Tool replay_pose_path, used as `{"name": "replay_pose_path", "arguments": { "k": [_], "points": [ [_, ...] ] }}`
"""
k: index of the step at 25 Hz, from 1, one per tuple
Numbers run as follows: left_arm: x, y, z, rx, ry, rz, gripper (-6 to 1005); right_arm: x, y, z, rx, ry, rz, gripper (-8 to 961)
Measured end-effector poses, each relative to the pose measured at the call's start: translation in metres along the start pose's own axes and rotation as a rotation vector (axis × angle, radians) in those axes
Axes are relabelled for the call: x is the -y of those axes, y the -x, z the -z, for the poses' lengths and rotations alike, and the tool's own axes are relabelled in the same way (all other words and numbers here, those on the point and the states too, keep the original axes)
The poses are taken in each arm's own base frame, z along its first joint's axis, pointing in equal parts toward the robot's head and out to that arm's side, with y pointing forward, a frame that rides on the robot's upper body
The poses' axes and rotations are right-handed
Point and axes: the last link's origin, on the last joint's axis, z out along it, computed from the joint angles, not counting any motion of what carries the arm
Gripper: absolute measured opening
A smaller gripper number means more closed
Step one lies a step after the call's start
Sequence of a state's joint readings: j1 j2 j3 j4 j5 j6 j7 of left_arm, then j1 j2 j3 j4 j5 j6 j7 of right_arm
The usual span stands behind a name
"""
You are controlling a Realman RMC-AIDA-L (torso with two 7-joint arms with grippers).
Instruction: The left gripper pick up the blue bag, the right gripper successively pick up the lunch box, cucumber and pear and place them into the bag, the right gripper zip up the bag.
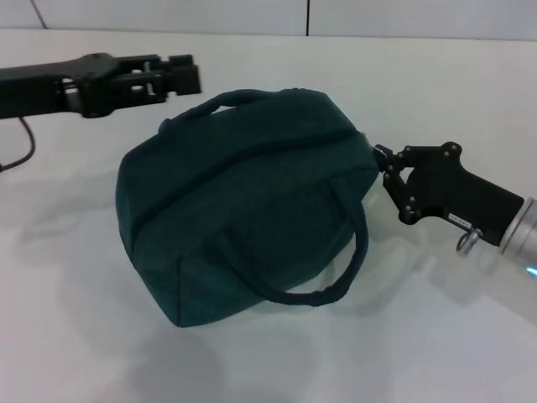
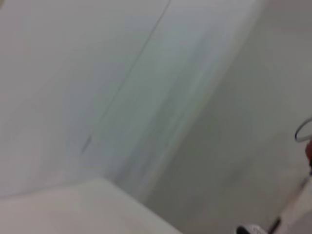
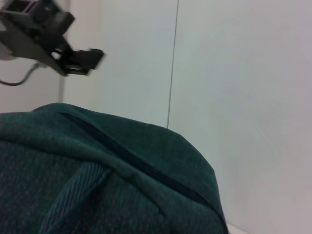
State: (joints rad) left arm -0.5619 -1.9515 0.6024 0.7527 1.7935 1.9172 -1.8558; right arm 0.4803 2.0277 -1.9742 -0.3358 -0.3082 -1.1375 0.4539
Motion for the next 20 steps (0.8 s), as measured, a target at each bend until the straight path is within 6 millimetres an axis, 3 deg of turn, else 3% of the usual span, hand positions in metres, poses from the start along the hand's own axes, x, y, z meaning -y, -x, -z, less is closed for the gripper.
{"name": "replay_pose_path", "arguments": {
  "k": [3, 8, 15, 20],
  "points": [
    [0.006, -0.014, -0.026, 0.105, 0.011, 0.024, 415, 0.000, 0.000, 0.000, 0.001, 0.001, 0.000, 10],
    [0.019, -0.034, -0.055, 0.237, -0.067, 0.041, 501, 0.000, 0.000, 0.000, 0.002, 0.001, 0.000, 10],
    [0.020, -0.043, -0.081, 0.462, -0.179, 0.090, 495, -0.001, -0.001, 0.002, 0.001, -0.001, -0.004, 10],
    [0.018, -0.045, -0.087, 0.513, -0.211, 0.109, 490, -0.001, -0.002, 0.004, 0.001, -0.009, -0.009, 10]
  ]
}}
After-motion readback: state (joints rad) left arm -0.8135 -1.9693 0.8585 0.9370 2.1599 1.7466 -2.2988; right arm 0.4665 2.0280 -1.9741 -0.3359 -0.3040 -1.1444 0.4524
